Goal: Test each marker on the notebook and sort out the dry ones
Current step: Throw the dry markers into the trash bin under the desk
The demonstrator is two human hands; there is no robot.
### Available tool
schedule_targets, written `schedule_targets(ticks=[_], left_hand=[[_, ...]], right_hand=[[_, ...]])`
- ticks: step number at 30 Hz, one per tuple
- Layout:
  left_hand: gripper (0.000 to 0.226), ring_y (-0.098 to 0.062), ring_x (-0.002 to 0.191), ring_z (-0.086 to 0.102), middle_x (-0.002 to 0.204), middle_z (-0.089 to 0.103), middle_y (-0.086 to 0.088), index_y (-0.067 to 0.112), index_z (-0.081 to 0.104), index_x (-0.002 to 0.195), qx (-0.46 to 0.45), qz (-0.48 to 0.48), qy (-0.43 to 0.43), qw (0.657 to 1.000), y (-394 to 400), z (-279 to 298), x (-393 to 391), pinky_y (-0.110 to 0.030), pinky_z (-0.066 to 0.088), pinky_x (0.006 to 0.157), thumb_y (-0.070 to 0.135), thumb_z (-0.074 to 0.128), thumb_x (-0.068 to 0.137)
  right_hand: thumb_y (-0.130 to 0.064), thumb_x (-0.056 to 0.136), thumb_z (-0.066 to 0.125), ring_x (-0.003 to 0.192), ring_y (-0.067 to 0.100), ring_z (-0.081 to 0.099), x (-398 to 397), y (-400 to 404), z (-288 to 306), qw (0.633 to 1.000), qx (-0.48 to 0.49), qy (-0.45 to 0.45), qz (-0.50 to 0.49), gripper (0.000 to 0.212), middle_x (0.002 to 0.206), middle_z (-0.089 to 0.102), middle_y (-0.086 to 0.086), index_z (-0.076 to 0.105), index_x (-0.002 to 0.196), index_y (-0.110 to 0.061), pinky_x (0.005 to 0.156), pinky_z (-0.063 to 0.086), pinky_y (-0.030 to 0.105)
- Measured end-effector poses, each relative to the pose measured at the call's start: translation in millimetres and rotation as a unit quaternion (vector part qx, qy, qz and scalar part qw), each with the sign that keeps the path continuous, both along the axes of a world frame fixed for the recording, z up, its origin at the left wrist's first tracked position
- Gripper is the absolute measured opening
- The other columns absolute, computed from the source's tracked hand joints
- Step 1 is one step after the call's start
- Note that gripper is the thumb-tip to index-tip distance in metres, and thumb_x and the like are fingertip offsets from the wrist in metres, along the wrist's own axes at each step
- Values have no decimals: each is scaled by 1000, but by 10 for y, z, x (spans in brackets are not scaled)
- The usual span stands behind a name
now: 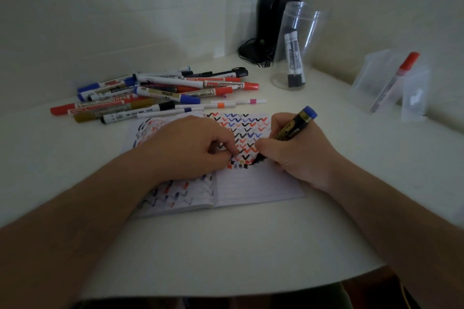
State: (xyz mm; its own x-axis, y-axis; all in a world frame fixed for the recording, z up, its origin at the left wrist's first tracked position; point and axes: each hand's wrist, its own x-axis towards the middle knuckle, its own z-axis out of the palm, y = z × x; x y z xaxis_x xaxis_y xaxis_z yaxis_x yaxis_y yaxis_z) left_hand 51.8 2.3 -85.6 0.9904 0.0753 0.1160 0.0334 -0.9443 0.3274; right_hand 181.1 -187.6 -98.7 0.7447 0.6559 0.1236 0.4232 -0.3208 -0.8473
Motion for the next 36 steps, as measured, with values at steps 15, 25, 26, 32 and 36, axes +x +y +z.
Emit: schedule_targets(ticks=[15, 25, 26, 32, 36], left_hand=[[16, 0, 74, 57, 77, 63, 20, 51, 72, 100, 2, 4, -5, 1000, -16, 11, -3, -21, 42, 65, 40, 63, 91], [16, -1, 76, 59, 81, 66, 19, 52, 70, 99, -7, 8, 8, 1000, -14, 5, -5, -24, 48, 70, 41, 62, 91], [16, 0, 77, 59, 81, 65, 20, 52, 70, 99, -6, 9, 8, 1000, -18, 6, -8, -23, 46, 69, 41, 62, 91], [16, -1, 75, 57, 81, 64, 17, 49, 71, 103, -16, 18, 19, 1000, -33, 35, -24, -25, 47, 69, 39, 62, 94], [27, -5, 73, 56, 85, 61, 11, 49, 66, 111, -57, 43, 28, 997, -28, 47, -57, -28, 47, 65, 29, 56, 97]], right_hand=[[-21, 78, 82, 57, 23, 51, -26, -7, -18, 1000, 23, -11, 10, 41, 61, 51, 21, 44, 66, -9, 58, 46, 37], [-18, 78, 80, 56, 18, 48, -29, -8, 0, 1000, 9, -4, 11, 41, 55, 46, 0, 44, 59, -20, 58, 42, 34], [-17, 78, 80, 56, 17, 49, -36, -10, 11, 1000, 2, 2, 18, 40, 54, 48, 0, 44, 60, -19, 58, 44, 34], [-3, 89, 73, 41, 15, 41, -4, -20, 113, 966, 142, 215, 6, 39, 52, 49, 9, 48, 61, -15, 41, 33, 22], [-13, 93, 70, 44, 15, 27, 123, -67, 136, 919, 220, 327, 10, 32, 54, 39, 4, 46, 72, -17, 44, 18, 25]])
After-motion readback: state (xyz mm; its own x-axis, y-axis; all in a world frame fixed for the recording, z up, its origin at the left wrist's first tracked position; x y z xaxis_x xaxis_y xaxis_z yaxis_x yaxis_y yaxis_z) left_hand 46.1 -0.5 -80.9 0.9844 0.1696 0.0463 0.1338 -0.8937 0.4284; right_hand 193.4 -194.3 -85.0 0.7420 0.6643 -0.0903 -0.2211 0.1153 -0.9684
